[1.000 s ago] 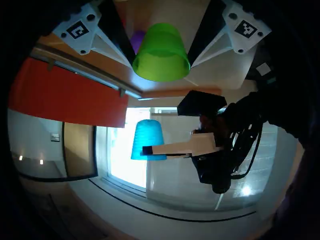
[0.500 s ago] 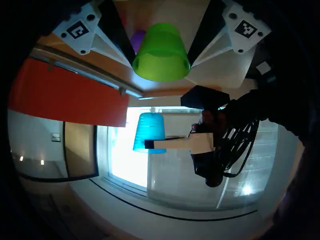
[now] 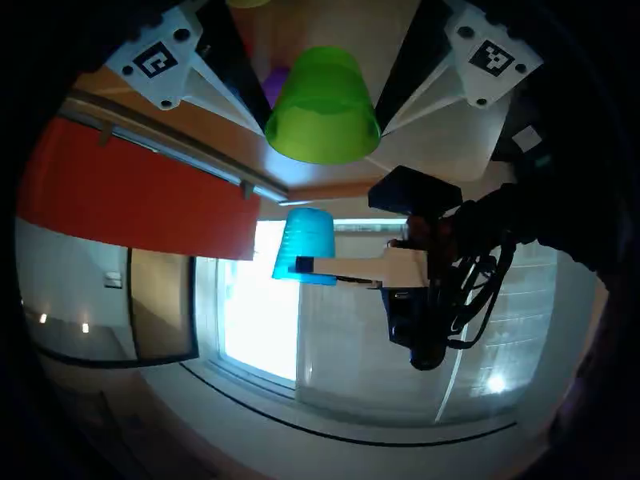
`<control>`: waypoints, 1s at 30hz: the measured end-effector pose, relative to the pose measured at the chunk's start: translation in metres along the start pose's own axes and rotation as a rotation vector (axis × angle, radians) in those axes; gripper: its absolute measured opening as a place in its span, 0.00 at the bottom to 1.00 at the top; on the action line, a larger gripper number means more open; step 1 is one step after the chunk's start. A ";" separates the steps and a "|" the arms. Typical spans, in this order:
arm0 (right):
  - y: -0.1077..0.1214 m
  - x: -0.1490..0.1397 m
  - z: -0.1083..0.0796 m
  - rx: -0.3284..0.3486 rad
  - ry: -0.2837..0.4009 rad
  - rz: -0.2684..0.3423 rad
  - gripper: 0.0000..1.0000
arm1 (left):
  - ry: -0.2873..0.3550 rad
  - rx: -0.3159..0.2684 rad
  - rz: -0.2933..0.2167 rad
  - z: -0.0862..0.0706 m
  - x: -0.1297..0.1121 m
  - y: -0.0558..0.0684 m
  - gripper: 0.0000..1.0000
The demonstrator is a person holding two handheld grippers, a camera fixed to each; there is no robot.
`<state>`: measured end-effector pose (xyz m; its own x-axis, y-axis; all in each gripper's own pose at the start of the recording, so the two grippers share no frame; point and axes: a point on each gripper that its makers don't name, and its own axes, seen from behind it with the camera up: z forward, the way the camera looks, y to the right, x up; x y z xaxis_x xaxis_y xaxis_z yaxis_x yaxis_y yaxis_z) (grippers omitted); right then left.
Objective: Pour water
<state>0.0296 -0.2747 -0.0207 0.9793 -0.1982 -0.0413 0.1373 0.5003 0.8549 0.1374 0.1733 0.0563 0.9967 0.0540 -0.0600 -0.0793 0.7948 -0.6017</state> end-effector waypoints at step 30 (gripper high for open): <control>0.017 -0.038 -0.041 -0.009 -0.156 0.044 0.91 | -0.253 -0.074 0.007 0.005 -0.118 0.009 0.88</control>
<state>0.0007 -0.2238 -0.0258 0.9494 -0.3045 0.0773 0.0973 0.5189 0.8493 0.0191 0.1774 0.0622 0.9674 0.2164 0.1313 -0.0778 0.7479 -0.6592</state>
